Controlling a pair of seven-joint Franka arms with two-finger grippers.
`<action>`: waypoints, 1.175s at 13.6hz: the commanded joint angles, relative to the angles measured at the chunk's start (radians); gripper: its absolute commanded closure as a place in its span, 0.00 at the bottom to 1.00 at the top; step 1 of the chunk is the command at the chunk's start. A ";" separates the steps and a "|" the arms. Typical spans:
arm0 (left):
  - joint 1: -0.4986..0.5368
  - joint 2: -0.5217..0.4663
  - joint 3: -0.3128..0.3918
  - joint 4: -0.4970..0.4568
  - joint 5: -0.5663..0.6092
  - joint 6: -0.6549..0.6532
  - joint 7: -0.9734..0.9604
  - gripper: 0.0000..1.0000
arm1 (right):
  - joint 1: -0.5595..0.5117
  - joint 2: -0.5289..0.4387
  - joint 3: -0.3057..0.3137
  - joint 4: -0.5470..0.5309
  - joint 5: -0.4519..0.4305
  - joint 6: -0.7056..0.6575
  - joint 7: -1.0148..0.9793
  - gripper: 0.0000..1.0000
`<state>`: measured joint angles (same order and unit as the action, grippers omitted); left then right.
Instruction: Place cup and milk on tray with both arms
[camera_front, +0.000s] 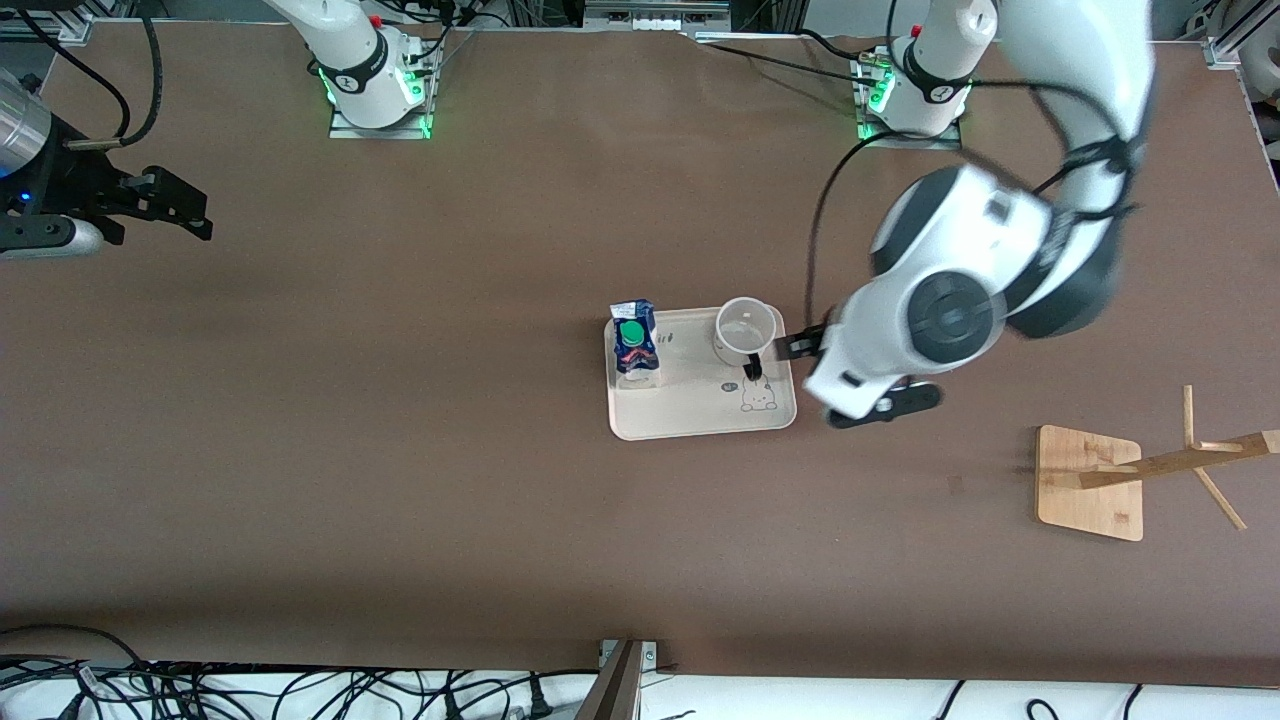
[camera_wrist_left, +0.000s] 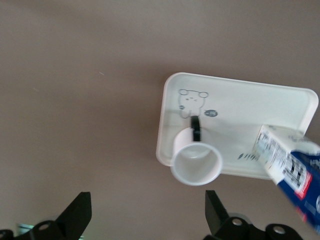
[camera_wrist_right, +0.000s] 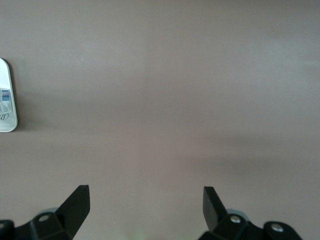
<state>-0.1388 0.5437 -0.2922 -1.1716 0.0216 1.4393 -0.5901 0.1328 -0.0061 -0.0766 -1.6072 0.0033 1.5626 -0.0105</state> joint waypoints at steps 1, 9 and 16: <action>0.105 -0.086 -0.005 -0.037 0.021 -0.049 0.244 0.00 | -0.015 0.008 0.017 0.026 -0.012 -0.018 -0.005 0.00; 0.240 -0.301 0.083 -0.145 0.049 0.047 0.567 0.00 | -0.019 0.012 0.014 0.019 -0.014 -0.026 -0.003 0.00; 0.114 -0.591 0.275 -0.565 -0.005 0.331 0.592 0.00 | -0.024 0.014 0.011 0.018 -0.012 -0.027 -0.003 0.00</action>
<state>0.0114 -0.0103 -0.0497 -1.6823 -0.0015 1.7387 0.0076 0.1205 0.0053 -0.0749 -1.6058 0.0024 1.5528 -0.0104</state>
